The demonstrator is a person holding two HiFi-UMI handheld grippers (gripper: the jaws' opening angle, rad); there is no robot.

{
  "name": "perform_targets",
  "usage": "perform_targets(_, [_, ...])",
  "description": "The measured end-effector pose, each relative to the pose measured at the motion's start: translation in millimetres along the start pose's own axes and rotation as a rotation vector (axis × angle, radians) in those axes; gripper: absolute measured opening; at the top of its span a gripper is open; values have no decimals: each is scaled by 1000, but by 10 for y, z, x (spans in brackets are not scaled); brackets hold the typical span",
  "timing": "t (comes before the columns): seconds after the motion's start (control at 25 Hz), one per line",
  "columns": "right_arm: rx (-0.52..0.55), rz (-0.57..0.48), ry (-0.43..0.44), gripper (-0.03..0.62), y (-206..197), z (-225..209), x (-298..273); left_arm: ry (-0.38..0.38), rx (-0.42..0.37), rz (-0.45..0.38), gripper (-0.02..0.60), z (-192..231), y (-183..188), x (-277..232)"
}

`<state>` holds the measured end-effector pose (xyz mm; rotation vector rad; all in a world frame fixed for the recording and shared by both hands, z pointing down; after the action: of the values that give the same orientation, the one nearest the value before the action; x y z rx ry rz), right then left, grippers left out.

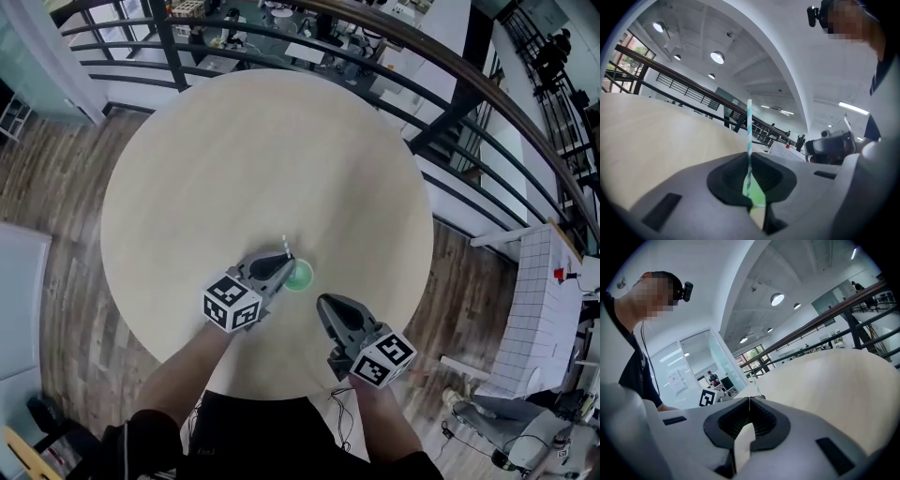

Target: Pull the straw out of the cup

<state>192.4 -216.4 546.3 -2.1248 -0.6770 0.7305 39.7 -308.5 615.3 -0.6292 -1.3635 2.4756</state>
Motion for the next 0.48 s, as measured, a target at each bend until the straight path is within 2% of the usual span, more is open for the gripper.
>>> perform_targets(0.2, [17, -13, -5, 23, 82, 143, 27, -4, 4, -26, 29, -124, 119, 162])
perform_targets(0.48, [33, -46, -23, 23, 142, 365, 157, 29, -54, -85, 29, -331, 363, 457])
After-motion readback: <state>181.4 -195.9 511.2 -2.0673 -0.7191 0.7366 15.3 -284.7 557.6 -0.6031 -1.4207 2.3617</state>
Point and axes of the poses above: the fingertips, and each gripper's own axes: x backward along the fingers, z to its left, y out of its top, the point moved 7 cm from there along x, backward along the fingers, and after that the axes turned 1 degree about z, right-handed, at the moved point
